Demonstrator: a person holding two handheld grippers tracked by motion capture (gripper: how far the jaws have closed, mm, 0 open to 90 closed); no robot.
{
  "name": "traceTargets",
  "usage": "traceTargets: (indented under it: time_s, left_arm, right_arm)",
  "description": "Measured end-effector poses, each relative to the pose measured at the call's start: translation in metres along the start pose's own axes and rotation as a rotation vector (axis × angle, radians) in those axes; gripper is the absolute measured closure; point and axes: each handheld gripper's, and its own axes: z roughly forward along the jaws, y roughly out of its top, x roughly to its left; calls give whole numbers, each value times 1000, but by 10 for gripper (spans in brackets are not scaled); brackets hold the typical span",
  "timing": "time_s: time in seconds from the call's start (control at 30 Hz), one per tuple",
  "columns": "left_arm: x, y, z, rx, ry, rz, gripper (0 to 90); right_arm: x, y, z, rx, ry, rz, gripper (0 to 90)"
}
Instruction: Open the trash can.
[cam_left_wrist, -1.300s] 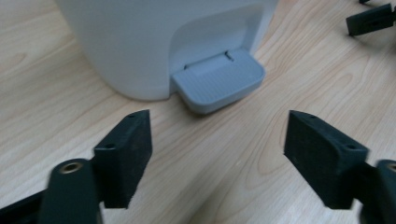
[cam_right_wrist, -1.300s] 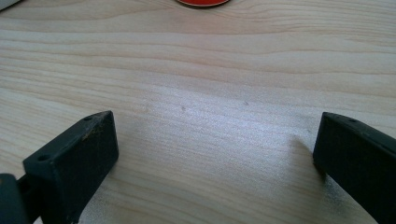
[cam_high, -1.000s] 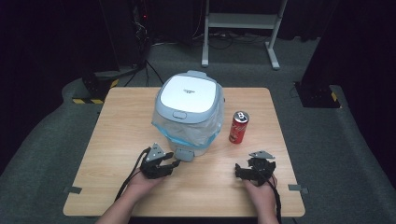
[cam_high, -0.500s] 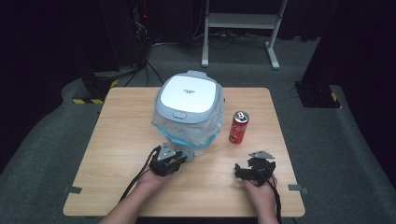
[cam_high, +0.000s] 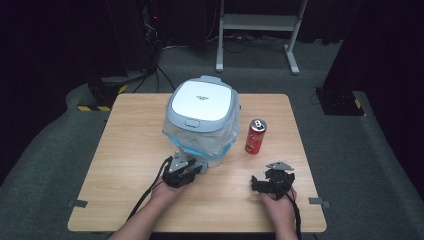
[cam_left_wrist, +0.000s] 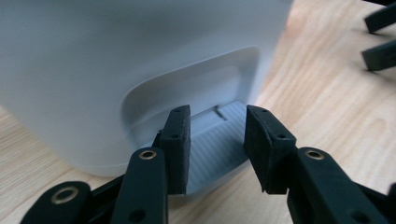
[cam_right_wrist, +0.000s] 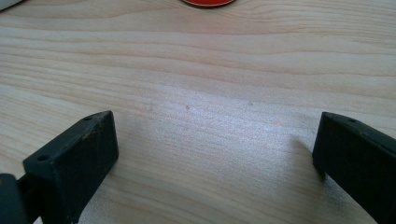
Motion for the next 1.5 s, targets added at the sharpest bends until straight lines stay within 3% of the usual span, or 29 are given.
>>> traceTargets:
  time_s: [0.33, 0.4, 0.8, 1.2, 1.4, 1.5]
  left_arm:
    - [-3, -2, 1, -3, 16, 7, 604]
    - [-5, -2, 1, 3, 28, 26, 604]
    - [-5, -1, 2, 16, 31, 23, 605]
    - [-5, 1, 6, 74, 30, 30, 603]
    - [-8, 3, 11, 130, 42, 57, 602]
    - [-6, 3, 11, 138, 30, 34, 602]
  right_arm:
    - [0, 0, 0, -2, -1, -4, 1]
    - [0, 0, 0, -2, -2, -4, 2]
    - [1, 0, 0, -2, -1, -4, 3]
    - [1, 0, 0, -2, 0, -5, 3]
    - [1, 0, 0, -2, 0, -6, 3]
    - [1, 0, 0, -2, 1, -6, 3]
